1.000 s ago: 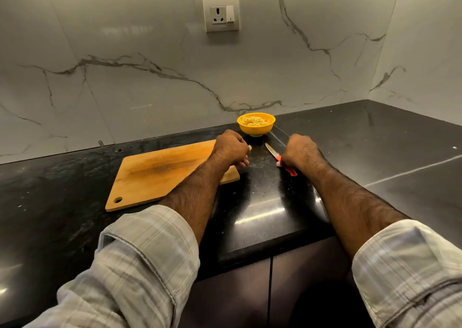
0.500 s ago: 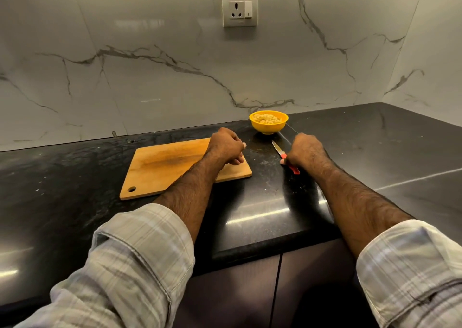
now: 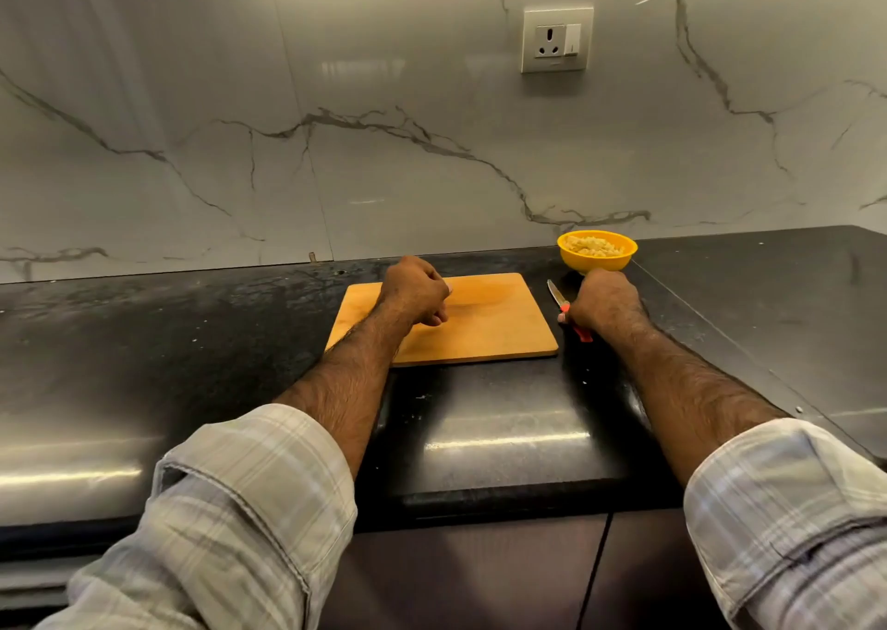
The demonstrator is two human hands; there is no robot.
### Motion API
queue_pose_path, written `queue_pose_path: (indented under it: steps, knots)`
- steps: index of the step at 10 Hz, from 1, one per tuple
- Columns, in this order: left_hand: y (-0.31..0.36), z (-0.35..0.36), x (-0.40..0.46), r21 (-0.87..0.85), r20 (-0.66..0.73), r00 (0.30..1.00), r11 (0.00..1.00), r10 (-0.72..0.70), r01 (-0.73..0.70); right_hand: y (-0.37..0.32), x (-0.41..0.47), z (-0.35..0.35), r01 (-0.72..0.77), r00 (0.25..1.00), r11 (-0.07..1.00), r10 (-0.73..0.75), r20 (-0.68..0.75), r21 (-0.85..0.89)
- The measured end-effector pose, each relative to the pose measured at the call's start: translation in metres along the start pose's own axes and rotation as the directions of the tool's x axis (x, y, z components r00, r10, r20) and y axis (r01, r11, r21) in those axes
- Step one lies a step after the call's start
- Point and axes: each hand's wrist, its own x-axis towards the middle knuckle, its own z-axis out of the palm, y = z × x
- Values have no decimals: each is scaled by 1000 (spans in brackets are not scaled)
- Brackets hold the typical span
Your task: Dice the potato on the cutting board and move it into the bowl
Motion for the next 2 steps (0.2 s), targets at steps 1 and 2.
queue_pose_path:
  steps: [1, 2]
  knots:
    - [-3, -7, 2, -6, -3, 1000, 1000, -6, 6, -2, 4, 1, -4, 1000, 1000, 4, 6, 28]
    - [-4, -7, 8, -7, -22, 1000, 1000, -15, 15, -6, 4, -1, -32, 999, 998, 32, -6, 51]
